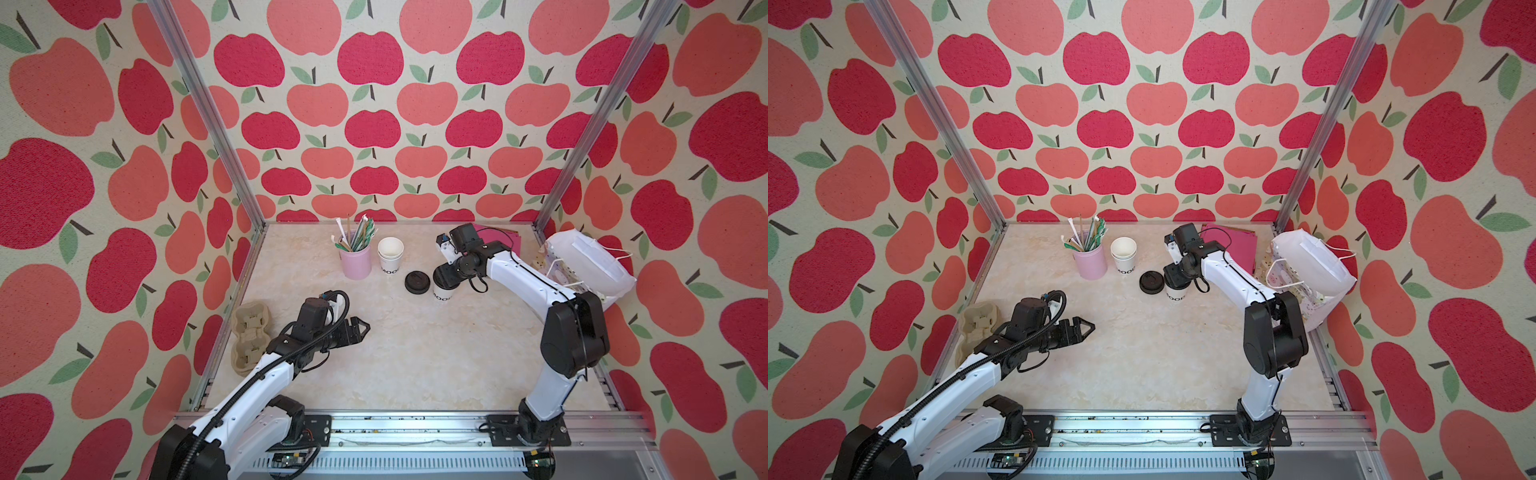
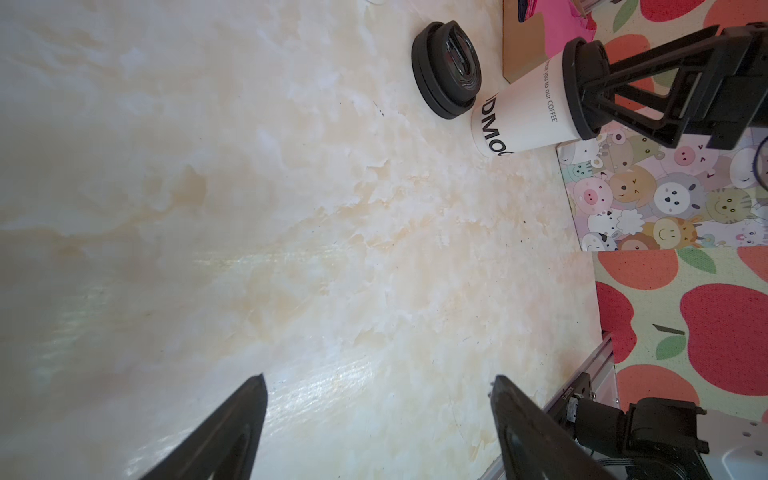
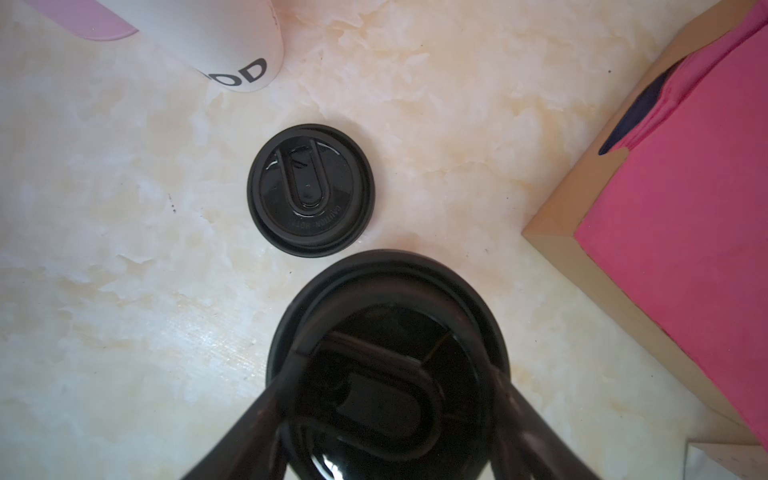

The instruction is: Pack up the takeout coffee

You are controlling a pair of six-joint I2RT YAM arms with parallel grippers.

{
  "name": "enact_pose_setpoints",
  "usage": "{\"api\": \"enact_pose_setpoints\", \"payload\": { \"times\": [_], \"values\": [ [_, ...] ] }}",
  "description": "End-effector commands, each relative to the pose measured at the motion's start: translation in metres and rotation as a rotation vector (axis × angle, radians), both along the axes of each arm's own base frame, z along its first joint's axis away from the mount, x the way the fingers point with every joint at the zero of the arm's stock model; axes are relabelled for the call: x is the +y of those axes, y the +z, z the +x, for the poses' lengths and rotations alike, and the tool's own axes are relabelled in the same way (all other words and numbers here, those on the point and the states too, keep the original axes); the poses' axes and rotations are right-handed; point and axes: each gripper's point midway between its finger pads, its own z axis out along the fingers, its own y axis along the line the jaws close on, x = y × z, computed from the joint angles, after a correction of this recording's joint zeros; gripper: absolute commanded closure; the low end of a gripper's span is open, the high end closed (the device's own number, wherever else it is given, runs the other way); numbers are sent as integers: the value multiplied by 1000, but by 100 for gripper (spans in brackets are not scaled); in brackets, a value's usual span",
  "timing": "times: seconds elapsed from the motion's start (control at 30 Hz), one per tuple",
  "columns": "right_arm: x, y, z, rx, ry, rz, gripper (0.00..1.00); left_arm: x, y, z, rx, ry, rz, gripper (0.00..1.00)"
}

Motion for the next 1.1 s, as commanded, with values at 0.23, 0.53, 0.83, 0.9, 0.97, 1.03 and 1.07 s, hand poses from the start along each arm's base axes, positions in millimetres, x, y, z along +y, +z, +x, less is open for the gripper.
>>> {"api": "enact_pose_setpoints", "payload": {
  "times": [0.23,0.53,0.83,0.9,0.97,1.03,1.07],
  "values": [
    [-51,-53,-22,178,-54,-195,37,1,-4,0,13,9,-6,13],
    [-47,-44,-19,161,-57,-172,35,1,-4,0,14,10,-4,13],
    [-44,-31,-13,136,-67,-151,33,2,-5,0,17,9,0,13],
    [-43,-29,-12,132,-66,-144,33,2,-5,0,16,9,0,13],
    [-41,-26,-11,128,-66,-136,32,2,-5,0,16,8,2,13],
    [-40,-24,-10,124,-68,-130,31,1,-5,0,16,7,1,12],
    [-40,-23,-10,122,-71,-127,31,1,-5,0,16,9,1,12]
  ]
}}
